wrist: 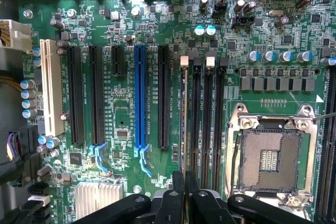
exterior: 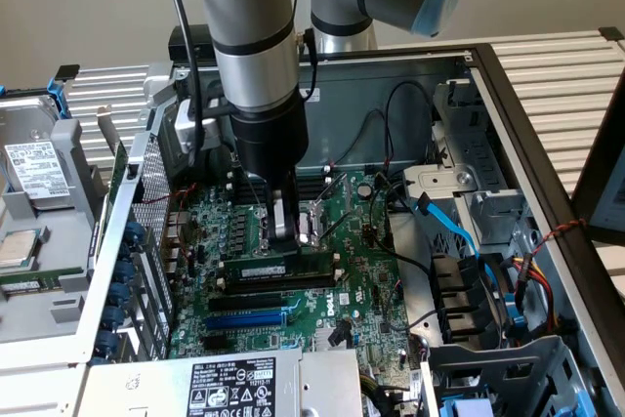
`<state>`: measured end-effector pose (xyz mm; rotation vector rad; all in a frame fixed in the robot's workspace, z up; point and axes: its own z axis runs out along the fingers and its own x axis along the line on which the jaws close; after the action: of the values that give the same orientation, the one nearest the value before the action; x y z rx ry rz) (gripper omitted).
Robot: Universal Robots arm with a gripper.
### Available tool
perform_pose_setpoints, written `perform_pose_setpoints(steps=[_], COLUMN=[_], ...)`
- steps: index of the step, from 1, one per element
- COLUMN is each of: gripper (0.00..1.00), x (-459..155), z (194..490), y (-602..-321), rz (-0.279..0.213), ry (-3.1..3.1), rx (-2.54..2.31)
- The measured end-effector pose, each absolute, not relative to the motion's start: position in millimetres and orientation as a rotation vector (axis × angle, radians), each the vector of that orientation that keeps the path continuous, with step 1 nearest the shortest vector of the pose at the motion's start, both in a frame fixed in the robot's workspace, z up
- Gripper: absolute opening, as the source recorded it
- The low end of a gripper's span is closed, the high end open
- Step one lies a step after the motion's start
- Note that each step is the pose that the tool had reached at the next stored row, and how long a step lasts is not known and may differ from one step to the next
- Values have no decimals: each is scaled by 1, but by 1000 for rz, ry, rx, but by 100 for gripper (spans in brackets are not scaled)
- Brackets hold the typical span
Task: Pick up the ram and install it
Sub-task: 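Insert the ram into the slot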
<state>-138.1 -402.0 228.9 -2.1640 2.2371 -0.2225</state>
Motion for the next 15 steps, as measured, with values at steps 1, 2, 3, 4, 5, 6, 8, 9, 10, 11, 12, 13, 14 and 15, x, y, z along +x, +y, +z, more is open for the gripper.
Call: perform_pose_setpoints(steps=[1,2,3,4,5,6,8,9,10,11,12,13,14,15], gripper=[13,13,13,13,13,13,13,13,13,13,13,15,15,21], x=[-138,-138,-138,-138,-138,-138,-139,-139,-139,-139,-139,-140,-140,-140], z=[229,228,228,228,227,227,226,226,225,225,224,224,224,224], y=[-402,-402,-402,-402,-402,-402,-402,-402,-402,-402,-402,-402,-402,-402], rz=[-223,-223,-223,-223,-223,-224,-224,-224,-225,-225,-225,-225,-226,-226], ry=[2237,2237,2237,2237,2237,2237,2236,2236,2236,2236,2236,2236,2236,2237], rx=[-2164,-2164,-2164,-2163,-2163,-2163,-2163,-2163,-2162,-2162,-2162,-2162,-2163,-2163])
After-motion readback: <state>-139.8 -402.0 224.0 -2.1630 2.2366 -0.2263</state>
